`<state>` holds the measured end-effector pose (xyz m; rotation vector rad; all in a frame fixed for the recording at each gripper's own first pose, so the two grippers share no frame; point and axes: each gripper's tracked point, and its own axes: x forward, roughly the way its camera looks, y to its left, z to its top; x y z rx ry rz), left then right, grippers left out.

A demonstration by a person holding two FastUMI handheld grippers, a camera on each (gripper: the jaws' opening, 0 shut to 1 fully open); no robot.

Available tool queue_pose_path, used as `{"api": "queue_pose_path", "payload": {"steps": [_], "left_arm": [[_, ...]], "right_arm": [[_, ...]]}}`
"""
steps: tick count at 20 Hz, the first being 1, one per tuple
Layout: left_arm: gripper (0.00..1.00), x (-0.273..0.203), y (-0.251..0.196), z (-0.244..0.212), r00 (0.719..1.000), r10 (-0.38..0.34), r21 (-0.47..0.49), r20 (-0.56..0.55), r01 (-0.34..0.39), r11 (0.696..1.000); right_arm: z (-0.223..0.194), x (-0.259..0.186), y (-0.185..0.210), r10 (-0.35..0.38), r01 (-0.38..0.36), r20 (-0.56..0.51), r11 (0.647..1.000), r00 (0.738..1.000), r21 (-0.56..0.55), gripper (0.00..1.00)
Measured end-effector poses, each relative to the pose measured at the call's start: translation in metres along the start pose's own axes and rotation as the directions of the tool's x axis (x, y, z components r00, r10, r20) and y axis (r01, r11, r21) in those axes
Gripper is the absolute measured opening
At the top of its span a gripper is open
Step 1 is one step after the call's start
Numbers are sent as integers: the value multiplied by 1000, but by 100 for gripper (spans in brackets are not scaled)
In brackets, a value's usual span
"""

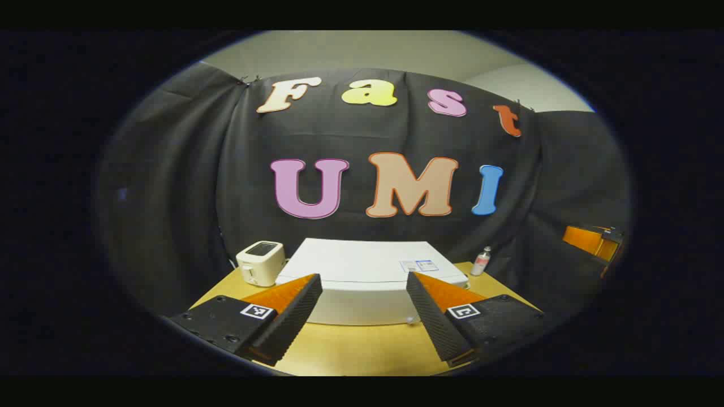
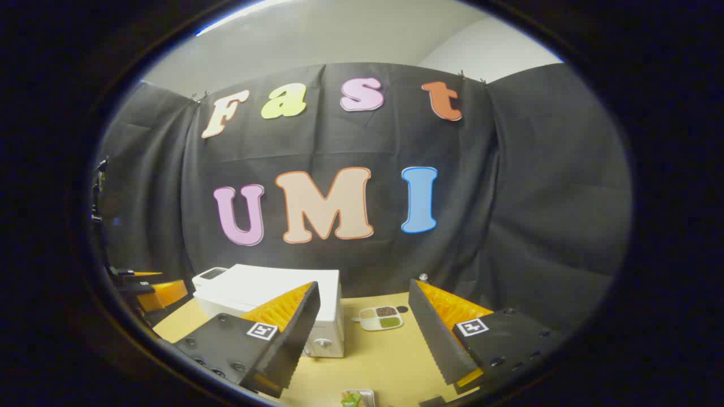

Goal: Open the microwave oven with the left hand, put the food in, and close the microwave oven.

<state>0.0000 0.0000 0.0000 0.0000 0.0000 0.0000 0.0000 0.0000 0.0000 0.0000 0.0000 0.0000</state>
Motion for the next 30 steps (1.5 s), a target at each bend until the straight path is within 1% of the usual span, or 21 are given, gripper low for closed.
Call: {"api": "queue_pose_path", "payload": {"steps": [1, 2, 4, 6, 7, 9, 10, 11, 12, 13, 15, 17, 18, 19, 22, 23, 24, 27, 30], "left_arm": [[94, -1, -6, -1, 1000, -13, 3, -5, 13, 1000], [96, -3, -9, -2, 1000, -22, 5, -7, 22, 1000], [96, -5, -12, -1, 1000, -21, 2, -9, 21, 1000], [96, -7, -11, 2, 1000, -6, 9, -3, 6, 1000], [96, -8, -11, 4, 1000, -4, 11, 1, 4, 1000], [96, -7, -12, 4, 1000, 0, 16, 4, 0, 1000], [94, -8, -11, 2, 1000, 3, 13, 2, -3, 1000], [96, -7, -11, 0, 1000, 5, 7, -3, -5, 1000], [94, -7, -11, -4, 1000, 7, -2, -10, -7, 1000], [96, -6, -10, -6, 1000, 8, -11, -15, -9, 1000], [96, -2, -6, -12, 1000, 11, -26, -23, -12, 1000], [96, 2, 4, -21, 999, 33, -29, -34, -34, 999], [94, 4, 8, -26, 998, 46, -30, -42, -47, 998], [96, 6, 13, -29, 997, 58, -29, -47, -59, 998], [96, 8, 19, -39, 994, 90, -18, -60, -91, 996], [99, 9, 19, -40, 994, 92, -14, -60, -93, 996], [96, 11, 18, -42, 994, 93, -9, -61, -94, 996], [96, 15, 10, -57, 995, 66, -12, -77, -67, 998], [97, 24, -2, -87, 991, 28, -34, -129, -32, 999]], "right_arm": [[0, -3, -6, -12, 12, 1, 1000, 1000, 2, 92], [0, -7, -12, -24, 24, 0, 1000, 1000, 4, 98], [0, -9, -22, -50, 50, 7, 999, 999, 1, 98], [5, -9, -24, -57, 57, 19, 998, 998, -9, 98], [4, -9, -23, -52, 53, 21, 999, 998, -10, 92], [5, -8, -20, -38, 38, 25, 999, 999, -4, 92], [5, -7, -18, -34, 34, 27, 999, 999, -4, 92], [3, -6, -18, -32, 32, 22, 999, 999, -7, 92], [1, -5, -17, -30, 30, 15, 1000, 999, -10, 92], [-3, -4, -16, -27, 27, 7, 1000, 1000, -11, 92], [-8, -2, -15, -22, 22, -4, 1000, 1000, -12, 92], [-16, 0, -15, -24, 23, -15, 1000, 1000, -12, 92], [-21, 0, -12, -17, 17, -30, 1000, 999, -10, 98], [-27, 1, -9, -9, 9, -42, 1000, 999, -7, 92], [-39, 5, -4, 12, -11, -73, 1000, 997, 5, 92], [-39, 7, -3, 16, -15, -77, 1000, 997, 7, 92], [-39, 9, -2, 17, -16, -76, 1000, 997, 10, 92], [-40, 14, -2, 15, -13, -72, 1000, 997, 27, 92], [-43, 14, -5, 11, -8, -81, 999, 997, 44, 92]]}}
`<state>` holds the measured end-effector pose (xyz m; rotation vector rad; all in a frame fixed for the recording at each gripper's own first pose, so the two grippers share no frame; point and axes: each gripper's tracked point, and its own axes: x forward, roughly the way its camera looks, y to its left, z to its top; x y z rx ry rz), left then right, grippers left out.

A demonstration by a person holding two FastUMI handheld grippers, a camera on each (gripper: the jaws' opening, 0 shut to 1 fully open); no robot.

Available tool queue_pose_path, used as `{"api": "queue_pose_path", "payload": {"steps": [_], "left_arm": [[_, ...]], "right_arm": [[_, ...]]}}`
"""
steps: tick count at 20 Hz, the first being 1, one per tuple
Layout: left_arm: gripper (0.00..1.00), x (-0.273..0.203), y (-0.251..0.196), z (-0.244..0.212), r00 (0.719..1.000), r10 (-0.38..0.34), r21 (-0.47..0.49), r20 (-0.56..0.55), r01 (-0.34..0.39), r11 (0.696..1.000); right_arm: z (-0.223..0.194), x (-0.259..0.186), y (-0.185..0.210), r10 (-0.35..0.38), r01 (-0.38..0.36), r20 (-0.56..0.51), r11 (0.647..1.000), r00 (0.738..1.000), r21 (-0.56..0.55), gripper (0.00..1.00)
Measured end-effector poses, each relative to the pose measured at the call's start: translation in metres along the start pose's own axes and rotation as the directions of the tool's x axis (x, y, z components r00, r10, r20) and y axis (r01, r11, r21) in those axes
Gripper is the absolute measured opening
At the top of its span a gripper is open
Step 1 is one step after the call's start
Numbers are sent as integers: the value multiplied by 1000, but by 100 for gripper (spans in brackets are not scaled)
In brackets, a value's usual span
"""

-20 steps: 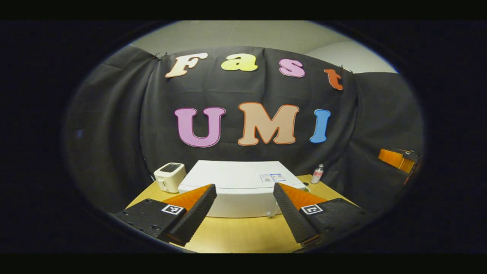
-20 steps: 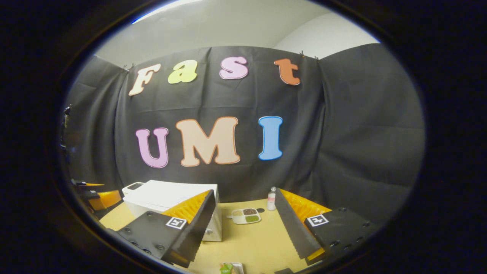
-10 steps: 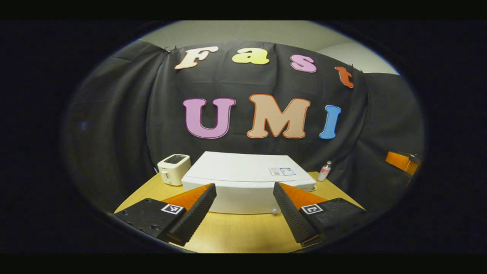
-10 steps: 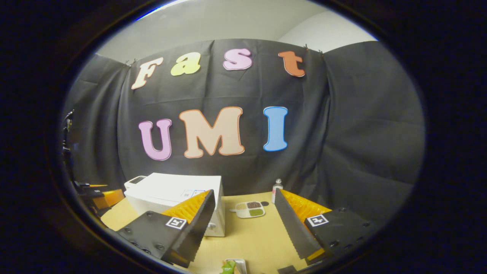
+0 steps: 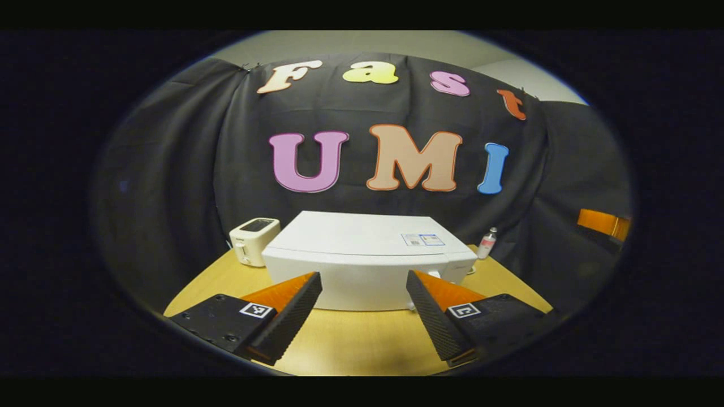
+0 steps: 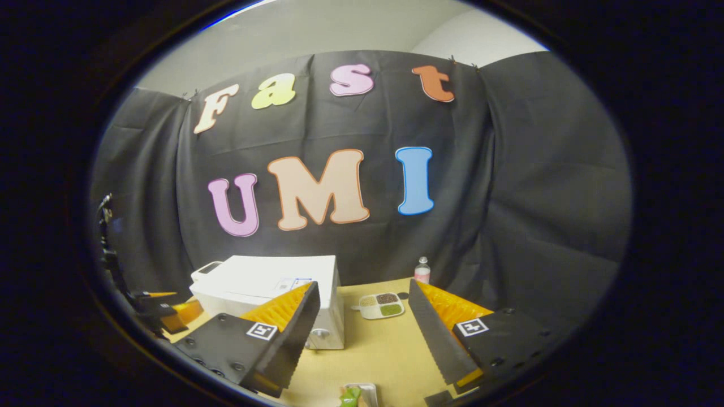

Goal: Open the microwave oven with the left hand, put the food in, and close the microwave oven.

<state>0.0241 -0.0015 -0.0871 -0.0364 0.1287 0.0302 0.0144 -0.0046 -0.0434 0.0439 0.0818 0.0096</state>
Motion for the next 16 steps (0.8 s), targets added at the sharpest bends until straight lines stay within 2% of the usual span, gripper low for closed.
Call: {"api": "queue_pose_path", "payload": {"steps": [6, 7, 8, 9, 11, 12, 13, 16], "left_arm": [[97, 34, -27, -59, 987, -82, 23, -137, 86, 996], [97, 39, -32, -66, 983, -98, 31, -157, 104, 994], [97, 44, -38, -75, 978, -113, 41, -177, 122, 992], [94, 49, -45, -81, 973, -130, 44, -189, 140, 989], [100, 58, -61, -94, 962, -162, 38, -218, 175, 984], [97, 61, -68, -100, 957, -174, 35, -232, 187, 982], [98, 66, -77, -105, 952, -189, 30, -242, 202, 979], [98, 81, -98, -117, 940, -212, 22, -268, 226, 974]], "right_arm": [[-7, -10, -22, -71, 71, -17, 997, 997, 10, 92], [-9, -12, -27, -82, 82, -21, 997, 996, 11, 98], [-9, -14, -31, -93, 93, -21, 996, 995, 10, 92], [-9, -15, -36, -105, 105, -21, 994, 994, 6, 92], [-7, -20, -47, -132, 132, -15, 991, 991, 6, 92], [-6, -21, -52, -144, 144, -12, 990, 990, 8, 98], [-6, -24, -57, -157, 157, -9, 988, 988, 8, 92], [-7, -29, -69, -187, 187, -7, 982, 982, 6, 92]]}}
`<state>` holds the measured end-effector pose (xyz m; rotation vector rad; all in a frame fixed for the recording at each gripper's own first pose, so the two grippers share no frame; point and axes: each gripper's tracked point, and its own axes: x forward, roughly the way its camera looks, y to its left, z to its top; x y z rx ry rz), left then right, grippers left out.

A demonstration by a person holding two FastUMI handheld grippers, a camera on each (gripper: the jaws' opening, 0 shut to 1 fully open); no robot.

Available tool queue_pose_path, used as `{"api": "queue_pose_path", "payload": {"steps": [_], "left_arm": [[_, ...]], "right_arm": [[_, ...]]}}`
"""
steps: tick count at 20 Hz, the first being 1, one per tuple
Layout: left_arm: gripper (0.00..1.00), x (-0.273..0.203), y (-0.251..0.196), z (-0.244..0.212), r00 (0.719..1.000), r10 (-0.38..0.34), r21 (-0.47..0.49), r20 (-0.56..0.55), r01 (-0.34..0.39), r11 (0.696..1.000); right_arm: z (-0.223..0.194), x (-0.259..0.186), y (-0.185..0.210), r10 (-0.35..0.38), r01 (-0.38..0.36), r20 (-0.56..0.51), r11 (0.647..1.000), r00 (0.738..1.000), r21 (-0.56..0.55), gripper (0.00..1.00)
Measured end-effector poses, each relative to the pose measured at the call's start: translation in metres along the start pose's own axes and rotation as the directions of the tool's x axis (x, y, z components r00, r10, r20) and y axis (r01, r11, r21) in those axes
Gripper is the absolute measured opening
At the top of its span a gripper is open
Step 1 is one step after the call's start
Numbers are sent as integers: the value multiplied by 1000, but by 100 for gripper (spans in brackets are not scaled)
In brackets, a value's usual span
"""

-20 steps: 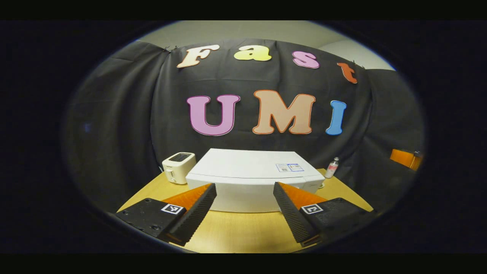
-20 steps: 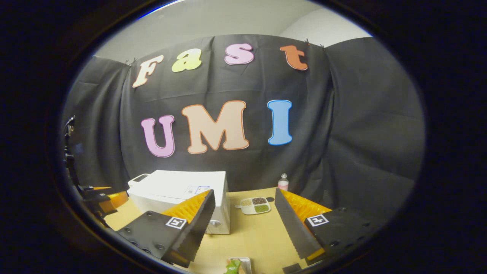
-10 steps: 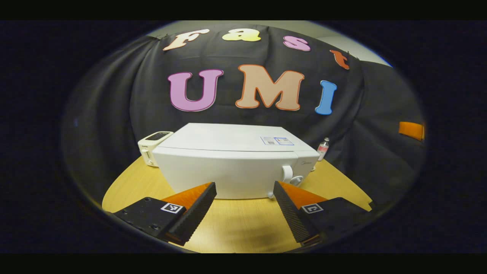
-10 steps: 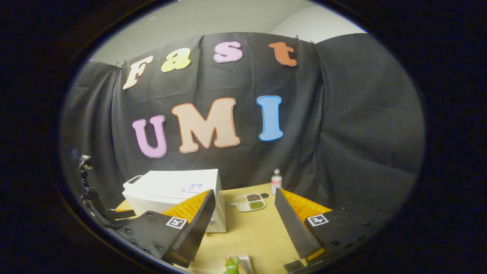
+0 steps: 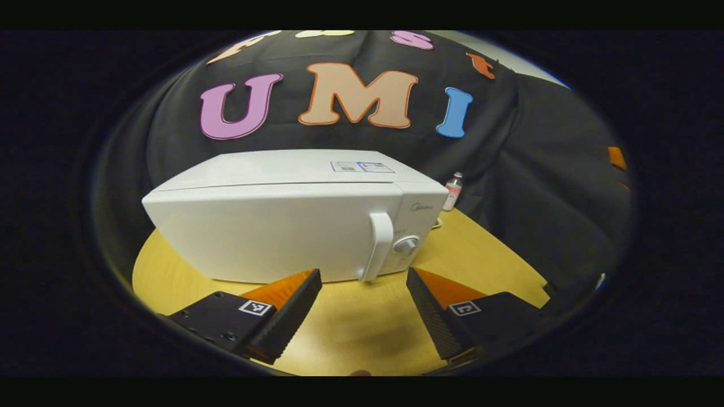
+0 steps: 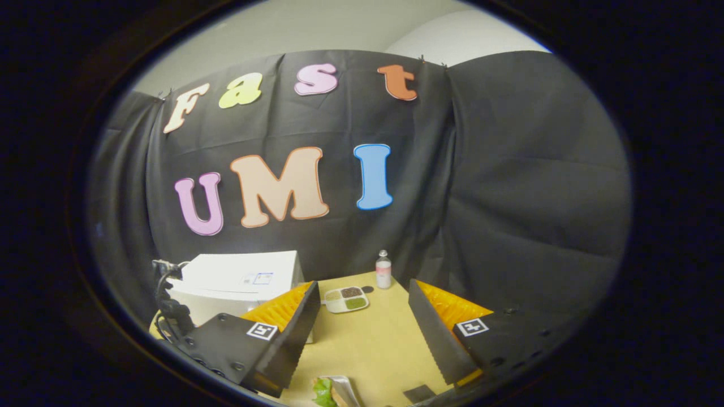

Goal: Open the microwave oven with the left hand, put the food in, and close the microwave oven.

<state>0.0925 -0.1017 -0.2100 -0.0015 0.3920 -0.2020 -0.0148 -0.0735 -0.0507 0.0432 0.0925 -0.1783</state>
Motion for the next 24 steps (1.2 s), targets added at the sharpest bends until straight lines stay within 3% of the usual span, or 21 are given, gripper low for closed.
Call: {"api": "queue_pose_path", "payload": {"steps": [1, 8, 11, 14, 18, 20, 23, 24], "left_arm": [[98, 6, -3, -1, 1000, -1, -1, -8, 1, 1000], [98, 49, -7, -16, 995, 36, -82, -97, -44, 996], [88, 61, -2, -22, 991, 60, -89, -119, -71, 993], [86, 73, 3, -25, 987, 79, -82, -138, -91, 992], [66, 84, 10, -30, 980, 110, -63, -167, -122, 991], [50, 89, 7, -33, 977, 109, -58, -183, -121, 991], [36, 93, 5, -34, 973, 123, -24, -198, -130, 991], [37, 93, 4, -33, 972, 124, -10, -198, -128, 992]], "right_arm": [[-1, -1, -2, -4, 4, -4, 1000, 1000, 3, 98], [-11, -8, -12, -17, 17, -26, 1000, 1000, 7, 98], [-13, -10, -14, -15, 16, -30, 1000, 999, 17, 98], [-17, -12, -16, -20, 20, -39, 1000, 999, 19, 98], [-21, -13, -16, -9, 10, -56, 1000, 998, 19, 98], [-25, -12, -17, -7, 9, -64, 1000, 998, 17, 98], [-28, -10, -18, -8, 9, -79, 1000, 997, 13, 98], [-29, -9, -18, -9, 10, -83, 1000, 996, 12, 92]]}}
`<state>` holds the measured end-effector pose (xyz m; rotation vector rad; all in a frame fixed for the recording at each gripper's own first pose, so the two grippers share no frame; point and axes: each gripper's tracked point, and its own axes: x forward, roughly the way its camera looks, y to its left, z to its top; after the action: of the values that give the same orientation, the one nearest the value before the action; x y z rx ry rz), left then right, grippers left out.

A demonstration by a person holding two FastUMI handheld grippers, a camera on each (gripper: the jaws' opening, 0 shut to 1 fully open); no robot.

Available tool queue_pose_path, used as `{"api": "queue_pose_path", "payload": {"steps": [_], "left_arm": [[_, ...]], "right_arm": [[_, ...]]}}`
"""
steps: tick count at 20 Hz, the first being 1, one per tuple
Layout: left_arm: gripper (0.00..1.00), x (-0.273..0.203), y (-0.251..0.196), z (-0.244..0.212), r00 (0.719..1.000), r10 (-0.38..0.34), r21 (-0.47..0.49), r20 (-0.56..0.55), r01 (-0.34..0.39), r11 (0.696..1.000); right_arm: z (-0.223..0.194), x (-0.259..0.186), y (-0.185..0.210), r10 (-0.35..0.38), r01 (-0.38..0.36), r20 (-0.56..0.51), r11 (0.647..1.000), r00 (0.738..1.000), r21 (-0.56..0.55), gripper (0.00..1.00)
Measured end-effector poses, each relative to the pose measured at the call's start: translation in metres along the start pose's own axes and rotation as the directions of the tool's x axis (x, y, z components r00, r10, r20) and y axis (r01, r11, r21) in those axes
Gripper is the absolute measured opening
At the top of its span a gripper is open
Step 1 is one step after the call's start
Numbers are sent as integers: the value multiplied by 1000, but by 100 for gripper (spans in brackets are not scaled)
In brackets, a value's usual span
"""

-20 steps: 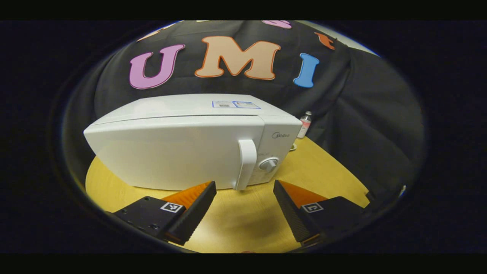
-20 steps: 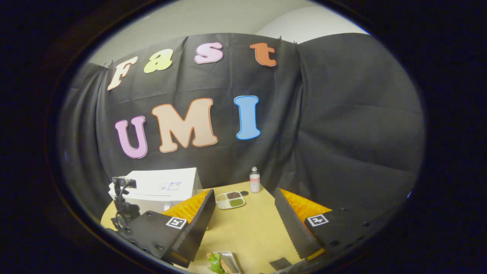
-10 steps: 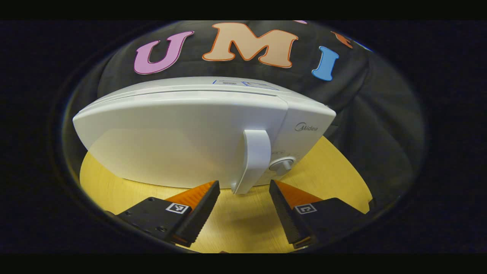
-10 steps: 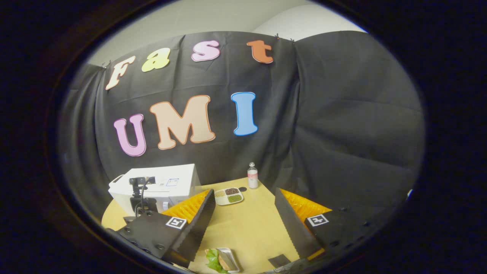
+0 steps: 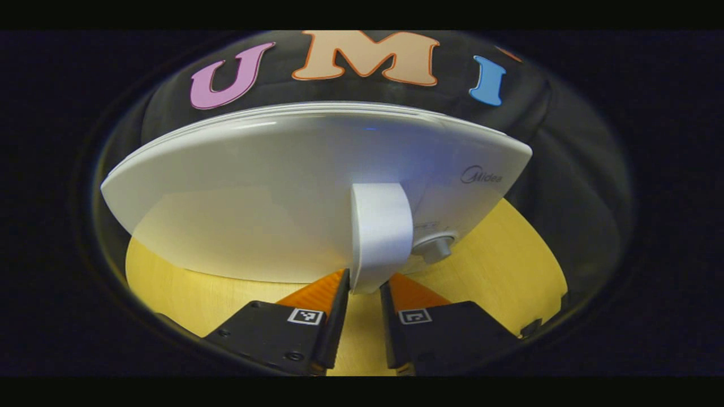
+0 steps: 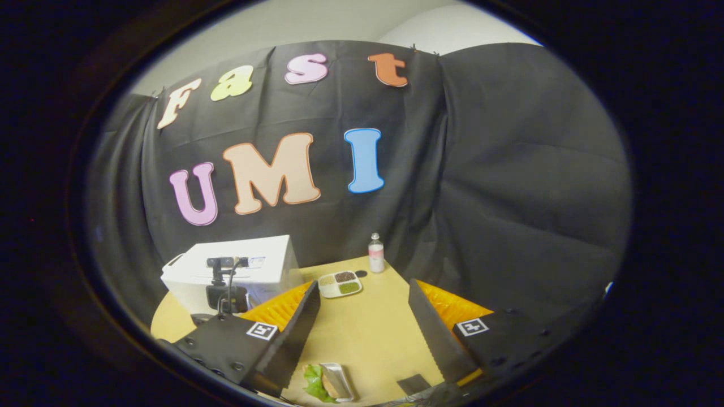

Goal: Open the microwave oven with the left hand, put the food in, and close the microwave oven.

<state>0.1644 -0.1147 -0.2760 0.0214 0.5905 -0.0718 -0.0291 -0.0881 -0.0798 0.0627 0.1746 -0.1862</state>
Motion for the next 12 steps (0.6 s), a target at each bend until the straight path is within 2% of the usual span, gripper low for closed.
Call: {"api": "queue_pose_path", "payload": {"steps": [2, 3, 4, 7, 12], "left_arm": [[29, -1, -2, -1, 1000, 6, 19, -6, -5, 1000], [22, 0, -1, -1, 1000, 9, 21, -7, -9, 1000], [23, 0, -2, 0, 1000, 9, 17, -8, -9, 1000], [14, 0, -1, -1, 1000, 8, -4, -3, -8, 1000], [10, -1, -1, 0, 1000, 9, -30, 16, -8, 1000]], "right_arm": [[-1, 2, 0, -1, 1, -7, 1000, 1000, 1, 92], [-3, 2, -1, -6, 6, -12, 1000, 1000, 1, 92], [-4, 2, -2, -10, 10, -14, 1000, 1000, 2, 92], [-5, -1, -7, -23, 24, -13, 1000, 1000, 8, 92], [-11, -13, -21, -44, 45, -19, 998, 999, 54, 92]]}}
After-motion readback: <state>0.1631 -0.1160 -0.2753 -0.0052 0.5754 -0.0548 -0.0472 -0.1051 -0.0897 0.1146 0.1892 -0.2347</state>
